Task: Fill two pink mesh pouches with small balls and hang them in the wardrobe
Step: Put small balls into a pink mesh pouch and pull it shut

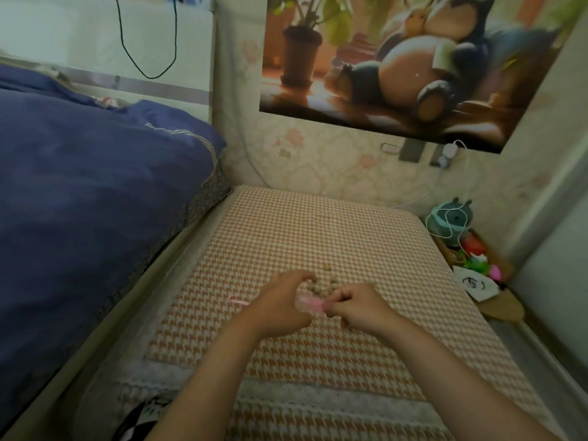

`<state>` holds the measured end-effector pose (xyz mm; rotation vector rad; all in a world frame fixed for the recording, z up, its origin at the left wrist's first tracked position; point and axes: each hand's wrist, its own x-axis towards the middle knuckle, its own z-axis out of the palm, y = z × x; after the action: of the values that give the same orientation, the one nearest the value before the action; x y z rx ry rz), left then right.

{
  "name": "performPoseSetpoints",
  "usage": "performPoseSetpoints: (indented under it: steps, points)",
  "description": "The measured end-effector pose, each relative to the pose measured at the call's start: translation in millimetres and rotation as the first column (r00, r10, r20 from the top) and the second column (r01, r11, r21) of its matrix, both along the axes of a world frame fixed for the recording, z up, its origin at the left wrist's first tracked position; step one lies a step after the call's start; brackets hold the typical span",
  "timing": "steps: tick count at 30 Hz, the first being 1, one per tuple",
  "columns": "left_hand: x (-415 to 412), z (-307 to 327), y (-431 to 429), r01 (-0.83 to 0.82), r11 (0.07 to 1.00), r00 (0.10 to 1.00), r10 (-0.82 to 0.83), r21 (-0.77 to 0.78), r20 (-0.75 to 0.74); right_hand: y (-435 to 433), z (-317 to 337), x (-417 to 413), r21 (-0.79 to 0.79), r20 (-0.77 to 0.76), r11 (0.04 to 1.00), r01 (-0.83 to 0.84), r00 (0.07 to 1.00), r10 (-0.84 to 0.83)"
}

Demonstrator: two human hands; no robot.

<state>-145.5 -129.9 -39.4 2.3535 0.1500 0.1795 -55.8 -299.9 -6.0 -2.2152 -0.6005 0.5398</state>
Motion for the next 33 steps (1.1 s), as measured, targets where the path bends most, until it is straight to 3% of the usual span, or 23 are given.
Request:
performPoseSetpoints:
  steps: [5, 9, 16, 19, 23, 30, 33]
  points:
    - [16, -2, 0, -0.163, 0.985, 0.980, 0.155, 0.054, 0.129, 2, -24, 18, -0.006, 0.062, 0.999, 0.044, 0.997, -0.044]
    - [35, -11, -3, -0.188, 0.973, 0.981, 0.192, 0.134, -0.025, 8, -50, 31, -0.062, 0.095, 0.998, -0.014, 0.995, 0.020]
    - [62, -19, 0, -0.106, 0.987, 0.986, 0.121, 0.124, -0.117, 14, -60, 49, -0.057, 0.150, 0.997, -0.049, 0.987, 0.057]
    - [63, -23, 3, -0.077, 0.993, 0.988, 0.088, 0.092, -0.125, 14, -62, 51, -0.012, 0.071, 0.999, -0.030, 0.997, 0.031]
    - [65, -24, 6, -0.136, 0.977, 0.984, 0.152, 0.164, -0.094, 20, -57, 50, 0.043, -0.008, 0.999, 0.009, 1.000, -0.009]
    - [58, -21, 15, -0.110, 0.971, 0.990, 0.127, 0.213, -0.064, 23, -54, 47, 0.134, -0.097, 0.991, 0.027, 0.995, -0.014]
    - [55, -22, 14, -0.093, 0.980, 0.993, 0.104, 0.176, -0.054, 19, -58, 52, 0.087, -0.034, 0.996, 0.030, 0.999, -0.028]
